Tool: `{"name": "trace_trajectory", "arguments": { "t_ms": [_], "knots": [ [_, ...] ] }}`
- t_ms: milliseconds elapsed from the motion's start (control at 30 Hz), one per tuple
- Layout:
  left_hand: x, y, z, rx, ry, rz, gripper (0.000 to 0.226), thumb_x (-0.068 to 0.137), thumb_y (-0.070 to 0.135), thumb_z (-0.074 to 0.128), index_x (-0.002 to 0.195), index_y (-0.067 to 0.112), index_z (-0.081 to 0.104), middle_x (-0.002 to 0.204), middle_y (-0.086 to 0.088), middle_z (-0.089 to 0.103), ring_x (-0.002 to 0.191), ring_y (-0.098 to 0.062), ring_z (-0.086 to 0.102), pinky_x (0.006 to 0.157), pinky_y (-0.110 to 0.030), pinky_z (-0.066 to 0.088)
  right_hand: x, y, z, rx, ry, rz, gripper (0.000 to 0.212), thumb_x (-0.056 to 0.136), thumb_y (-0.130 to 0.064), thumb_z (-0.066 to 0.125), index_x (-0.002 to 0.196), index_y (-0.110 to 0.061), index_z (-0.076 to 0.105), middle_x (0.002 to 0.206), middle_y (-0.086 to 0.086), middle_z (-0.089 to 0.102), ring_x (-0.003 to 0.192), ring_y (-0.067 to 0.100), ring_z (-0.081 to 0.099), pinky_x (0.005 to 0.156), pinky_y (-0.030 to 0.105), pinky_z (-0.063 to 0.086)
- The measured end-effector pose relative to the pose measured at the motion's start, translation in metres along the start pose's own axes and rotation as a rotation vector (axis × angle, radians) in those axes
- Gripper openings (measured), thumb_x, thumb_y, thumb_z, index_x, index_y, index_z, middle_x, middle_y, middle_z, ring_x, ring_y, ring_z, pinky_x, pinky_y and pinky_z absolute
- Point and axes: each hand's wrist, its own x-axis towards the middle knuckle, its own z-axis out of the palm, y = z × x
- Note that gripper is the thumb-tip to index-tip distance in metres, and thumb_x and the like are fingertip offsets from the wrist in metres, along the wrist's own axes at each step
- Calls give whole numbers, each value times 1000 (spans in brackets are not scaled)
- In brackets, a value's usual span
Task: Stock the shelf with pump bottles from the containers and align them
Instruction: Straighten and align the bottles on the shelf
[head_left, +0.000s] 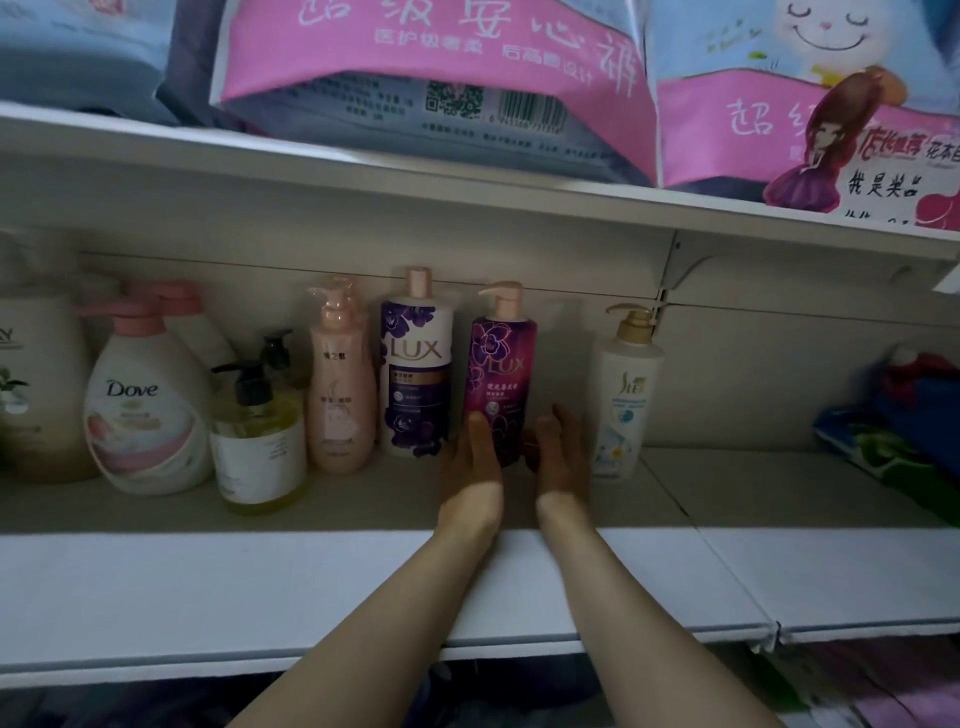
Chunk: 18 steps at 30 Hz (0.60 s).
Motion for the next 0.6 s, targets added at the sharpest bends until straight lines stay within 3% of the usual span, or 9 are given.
{"name": "trace_trajectory", "arguments": {
  "t_ms": [167, 300, 367, 500, 600],
  "knots": [
    [15, 1, 3, -51, 33, -27, 63, 99, 59, 27, 148, 23, 41, 152, -8, 43, 137, -25, 43, 104, -26, 30, -3, -2, 4, -45, -174, 29, 100, 64, -81, 51, 152, -38, 33, 145, 2, 54, 128, 20, 55, 113, 46, 41],
    [19, 0, 6, -79, 32, -45, 64, 99, 60, 25, 149, 23, 39, 152, -9, 43, 137, -26, 42, 113, -35, 30, -3, -2, 6, -126, -292, 17, 93, 68, -86, 44, 150, -45, 35, 149, -6, 50, 132, 16, 50, 115, 44, 37],
    [20, -1, 7, -90, 28, -53, 64, 99, 61, 26, 150, 24, 37, 153, -8, 42, 138, -26, 41, 112, -34, 28, -1, -1, 6, -121, -295, 31, 85, 74, -81, 44, 150, -44, 35, 149, -4, 50, 134, 18, 49, 116, 45, 35],
    [22, -2, 7, -105, 25, -88, 67, 98, 63, 27, 151, 23, 36, 154, -8, 40, 139, -26, 40, 109, -30, 28, 6, 6, 4, -42, -172, 61, 61, 100, -53, 44, 155, -34, 28, 156, 3, 42, 141, 22, 42, 118, 50, 32],
    [20, -1, 8, -139, 22, -68, 67, 97, 62, 30, 151, 23, 35, 154, -7, 40, 139, -25, 40, 102, -24, 27, 11, 8, 5, -52, -181, 85, 59, 103, -48, 43, 157, -33, 24, 158, 1, 39, 142, 22, 40, 119, 49, 31]
  ]
}}
